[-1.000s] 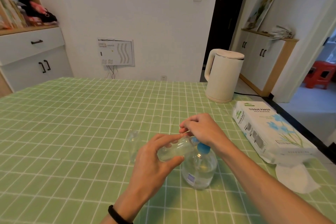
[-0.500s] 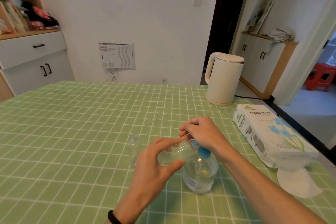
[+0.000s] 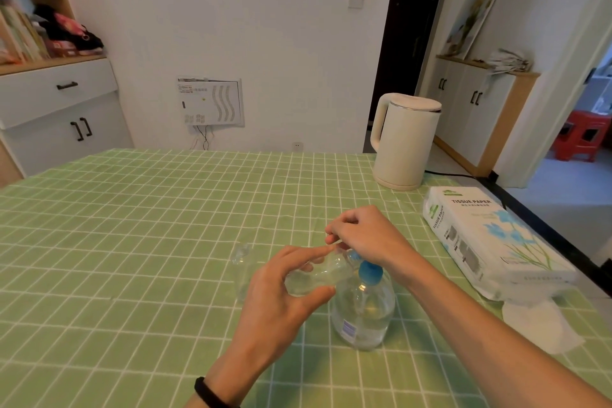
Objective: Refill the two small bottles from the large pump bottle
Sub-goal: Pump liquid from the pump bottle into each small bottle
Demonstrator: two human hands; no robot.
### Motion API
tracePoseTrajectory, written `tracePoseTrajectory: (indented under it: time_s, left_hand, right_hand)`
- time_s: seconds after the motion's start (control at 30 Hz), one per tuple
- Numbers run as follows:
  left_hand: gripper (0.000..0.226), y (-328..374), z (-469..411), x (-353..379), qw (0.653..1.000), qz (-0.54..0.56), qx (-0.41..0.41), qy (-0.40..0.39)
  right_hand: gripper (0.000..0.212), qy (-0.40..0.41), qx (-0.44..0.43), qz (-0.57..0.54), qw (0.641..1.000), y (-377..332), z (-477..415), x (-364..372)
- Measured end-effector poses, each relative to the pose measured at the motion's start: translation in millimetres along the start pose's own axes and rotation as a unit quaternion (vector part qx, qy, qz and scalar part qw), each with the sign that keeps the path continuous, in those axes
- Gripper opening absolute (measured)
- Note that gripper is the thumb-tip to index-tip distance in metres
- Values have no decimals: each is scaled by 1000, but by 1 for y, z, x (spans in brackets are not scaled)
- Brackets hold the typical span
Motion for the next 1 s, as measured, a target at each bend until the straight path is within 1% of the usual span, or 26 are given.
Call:
tracePoseTrajectory:
  time_s: [0.07,0.2,0.5,0.7,0.87,1.0]
  left_hand:
    - [58,-1,-1,-1,1000,0,2,0]
    - [58,-3,0,1,1000,16,1,3]
    - [61,-6,2,3,1000,11,-2,-4]
    - [60,-3,3,3,1000,0,-4,-3]
    - [58,-2,1,0,1000,-6,0,0]
    - [57,-2,2,1,1000,4,0,2]
  right_hand:
    - [18,5,-7,10,1000,-2,-1,-1]
    - [19,7,5,-29,1000,2,-2,1]
    - [20,11,21,-38,999,12,-4,6]
    - [20,3,20,-32,999,9,-1,5]
    - [19,-9,-2,-5,1000,-1,-1,-1]
    - [19,-3,2,-17,1000,3,-3,1]
Point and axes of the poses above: each hand's wrist, its own z-axis away from the middle knuckle, its own x-axis out of the palm, y = z × x, the point moved 1 cm from there along -z, towards the middle knuckle, and after that the axes turned 4 degrees about -y, right-handed, at the moved point
